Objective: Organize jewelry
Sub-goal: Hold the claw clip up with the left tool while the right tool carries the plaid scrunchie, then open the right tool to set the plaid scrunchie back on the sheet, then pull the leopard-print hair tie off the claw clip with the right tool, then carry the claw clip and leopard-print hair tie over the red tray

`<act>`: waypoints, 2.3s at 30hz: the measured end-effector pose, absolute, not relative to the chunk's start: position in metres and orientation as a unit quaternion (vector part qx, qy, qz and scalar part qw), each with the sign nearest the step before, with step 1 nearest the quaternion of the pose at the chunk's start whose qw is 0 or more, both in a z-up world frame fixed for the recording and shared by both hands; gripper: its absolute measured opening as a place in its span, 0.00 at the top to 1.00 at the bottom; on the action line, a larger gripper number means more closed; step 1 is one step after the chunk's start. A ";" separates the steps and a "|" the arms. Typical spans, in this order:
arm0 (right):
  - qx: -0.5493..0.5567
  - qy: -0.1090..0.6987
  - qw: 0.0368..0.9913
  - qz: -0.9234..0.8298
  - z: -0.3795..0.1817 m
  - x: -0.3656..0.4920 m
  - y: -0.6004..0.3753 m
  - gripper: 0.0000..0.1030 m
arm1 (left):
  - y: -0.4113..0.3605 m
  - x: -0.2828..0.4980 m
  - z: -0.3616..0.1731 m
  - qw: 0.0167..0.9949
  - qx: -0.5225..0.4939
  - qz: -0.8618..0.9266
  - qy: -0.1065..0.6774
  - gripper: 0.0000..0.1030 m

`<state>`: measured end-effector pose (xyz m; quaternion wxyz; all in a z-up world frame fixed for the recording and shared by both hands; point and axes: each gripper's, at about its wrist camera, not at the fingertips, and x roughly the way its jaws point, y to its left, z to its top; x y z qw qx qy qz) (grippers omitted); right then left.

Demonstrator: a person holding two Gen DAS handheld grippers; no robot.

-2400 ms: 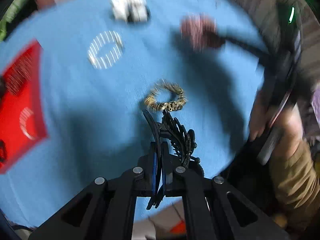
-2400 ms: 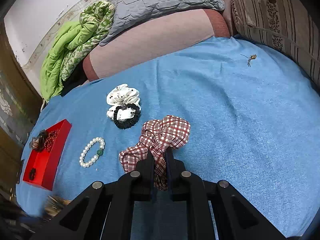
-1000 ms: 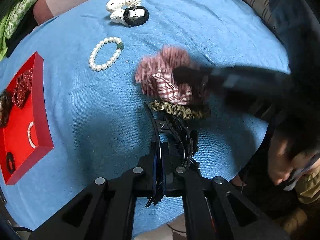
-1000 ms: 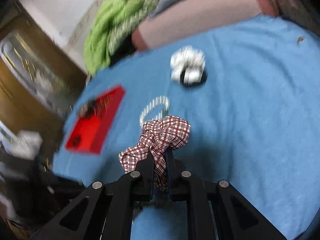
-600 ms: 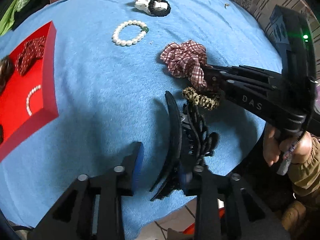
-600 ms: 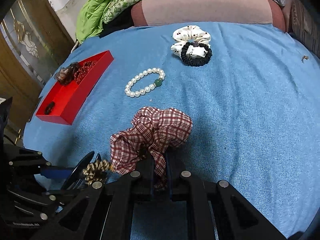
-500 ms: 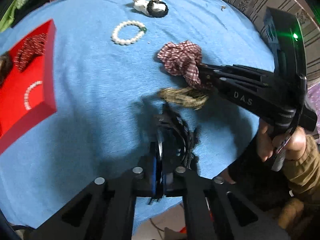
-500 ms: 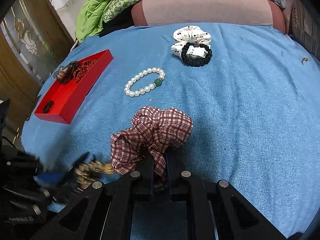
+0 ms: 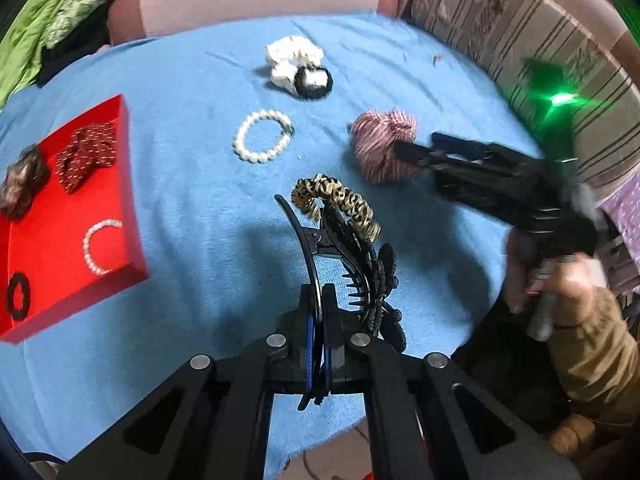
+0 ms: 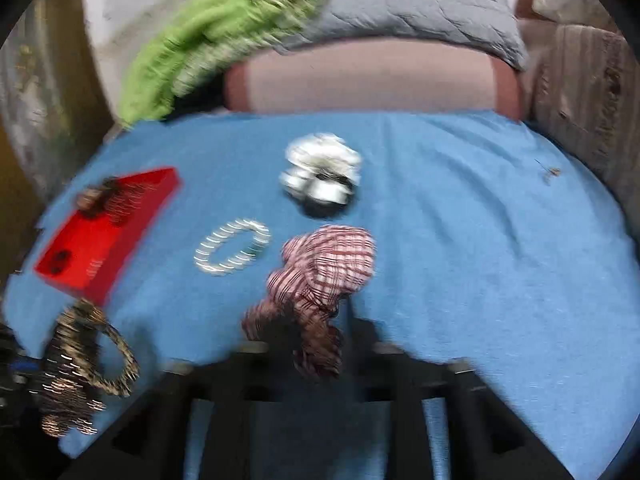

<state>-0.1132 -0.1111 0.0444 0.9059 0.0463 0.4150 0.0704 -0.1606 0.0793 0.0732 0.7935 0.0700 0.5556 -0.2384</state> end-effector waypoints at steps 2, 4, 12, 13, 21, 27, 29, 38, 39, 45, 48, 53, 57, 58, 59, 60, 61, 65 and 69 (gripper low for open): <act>0.068 0.400 0.909 0.097 0.055 -0.126 -0.118 0.38 | 0.076 -0.158 0.059 0.782 0.076 -0.234 0.573 0.97; 0.068 0.390 0.908 0.138 0.066 -0.138 -0.111 0.38 | 0.076 -0.152 0.043 0.772 0.068 -0.229 0.589 0.97; 0.052 0.431 0.855 0.284 0.049 -0.146 -0.060 0.62 | 0.086 -0.151 0.034 0.770 0.042 -0.233 0.592 0.97; 0.044 0.433 0.854 0.286 0.046 -0.145 -0.056 0.64 | 0.088 -0.150 0.034 0.770 0.039 -0.234 0.592 0.97; 0.018 0.437 0.841 0.319 0.041 -0.141 -0.036 0.65 | 0.086 -0.146 0.031 0.769 0.040 -0.237 0.592 0.97; 0.047 0.441 0.846 0.296 0.041 -0.125 -0.043 0.92 | 0.086 -0.148 0.030 0.771 0.038 -0.238 0.590 0.97; 0.058 0.443 0.855 0.262 0.036 -0.120 -0.056 0.93 | 0.087 -0.148 0.030 0.770 0.035 -0.238 0.590 0.97; 0.143 0.458 0.854 0.201 0.023 -0.109 -0.104 0.90 | 0.092 -0.152 0.035 0.784 0.022 -0.234 0.574 0.97; 0.151 0.459 0.852 0.203 0.023 -0.109 -0.106 0.90 | 0.093 -0.153 0.036 0.786 0.022 -0.233 0.572 0.97; 0.106 0.460 0.859 0.196 0.021 -0.114 -0.086 0.73 | 0.104 -0.158 0.047 0.797 0.007 -0.231 0.559 0.97; 0.076 0.468 0.861 0.183 0.015 -0.115 -0.076 0.74 | 0.113 -0.160 0.054 0.803 -0.005 -0.229 0.550 0.97; 0.075 0.450 0.873 0.170 0.031 -0.122 -0.075 0.92 | 0.136 -0.161 0.073 0.822 -0.029 -0.215 0.527 0.97; 0.056 0.422 0.889 0.171 0.057 -0.128 -0.065 0.92 | 0.171 -0.157 0.093 0.845 -0.056 -0.183 0.500 0.97; 0.052 0.415 0.891 0.174 0.064 -0.129 -0.061 0.92 | 0.180 -0.155 0.097 0.849 -0.062 -0.173 0.495 0.97; 0.048 0.409 0.893 0.180 0.072 -0.129 -0.055 0.92 | 0.190 -0.153 0.100 0.854 -0.068 -0.163 0.490 0.97; 0.045 0.405 0.894 0.185 0.078 -0.129 -0.050 0.92 | 0.204 -0.149 0.104 0.859 -0.078 -0.147 0.484 0.97; 0.042 0.401 0.895 0.193 0.086 -0.127 -0.043 0.92 | 0.214 -0.146 0.105 0.862 -0.085 -0.136 0.482 0.97; 0.041 0.396 0.890 0.224 0.105 -0.120 -0.016 0.92 | 0.256 -0.129 0.109 0.870 -0.109 -0.090 0.472 0.97; 0.039 0.399 0.879 0.257 0.116 -0.111 0.018 0.92 | 0.292 -0.102 0.102 0.871 -0.132 -0.045 0.472 0.97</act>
